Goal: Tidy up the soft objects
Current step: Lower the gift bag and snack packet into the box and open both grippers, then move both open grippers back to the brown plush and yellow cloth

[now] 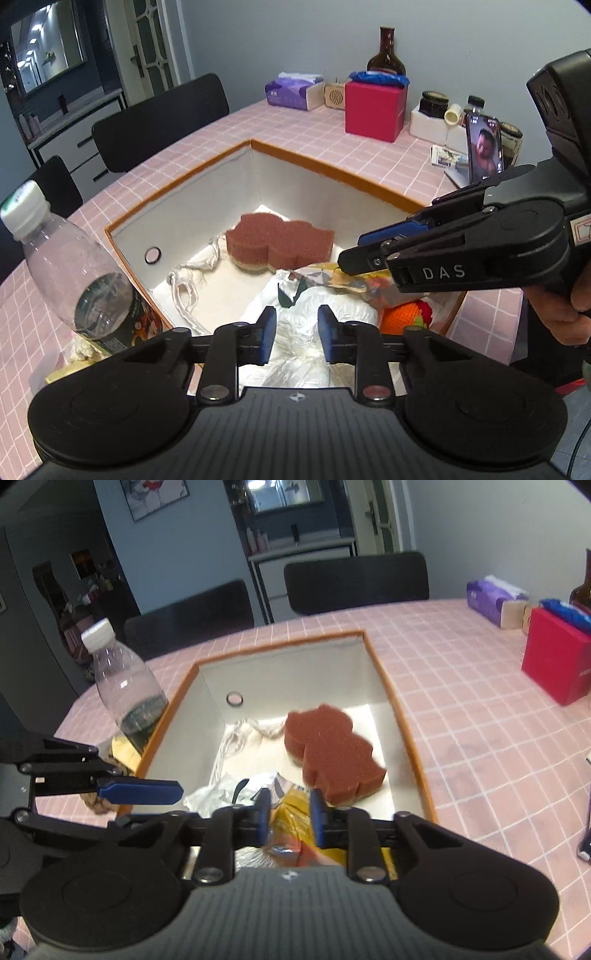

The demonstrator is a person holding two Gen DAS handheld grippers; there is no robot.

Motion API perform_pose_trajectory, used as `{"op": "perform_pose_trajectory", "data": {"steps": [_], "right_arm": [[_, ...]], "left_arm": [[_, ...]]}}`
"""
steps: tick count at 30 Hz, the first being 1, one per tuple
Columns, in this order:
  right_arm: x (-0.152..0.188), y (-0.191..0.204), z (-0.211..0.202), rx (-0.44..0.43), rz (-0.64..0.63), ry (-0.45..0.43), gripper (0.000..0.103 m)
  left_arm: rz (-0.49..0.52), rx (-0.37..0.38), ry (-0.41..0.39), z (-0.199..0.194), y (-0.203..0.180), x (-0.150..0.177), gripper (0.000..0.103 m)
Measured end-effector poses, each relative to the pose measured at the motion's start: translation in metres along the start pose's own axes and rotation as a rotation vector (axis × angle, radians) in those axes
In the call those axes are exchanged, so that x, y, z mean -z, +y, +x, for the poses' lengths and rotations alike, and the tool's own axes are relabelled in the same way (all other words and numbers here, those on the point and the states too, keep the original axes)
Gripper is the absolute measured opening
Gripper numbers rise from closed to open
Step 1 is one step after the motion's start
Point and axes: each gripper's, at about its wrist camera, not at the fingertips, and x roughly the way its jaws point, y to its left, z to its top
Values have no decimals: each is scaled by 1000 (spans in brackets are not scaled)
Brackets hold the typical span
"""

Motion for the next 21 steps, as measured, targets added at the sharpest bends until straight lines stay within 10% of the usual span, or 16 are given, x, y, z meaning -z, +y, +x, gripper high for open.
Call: {"op": "perform_pose_trajectory", "data": {"steps": [13, 21], "right_arm": [[13, 6, 36, -13, -14, 165, 17], [11, 12, 22, 23, -65, 106, 26]], "left_arm": [[8, 3, 59, 26, -5, 12, 21], [0, -51, -23, 4, -5, 18, 21]]}}
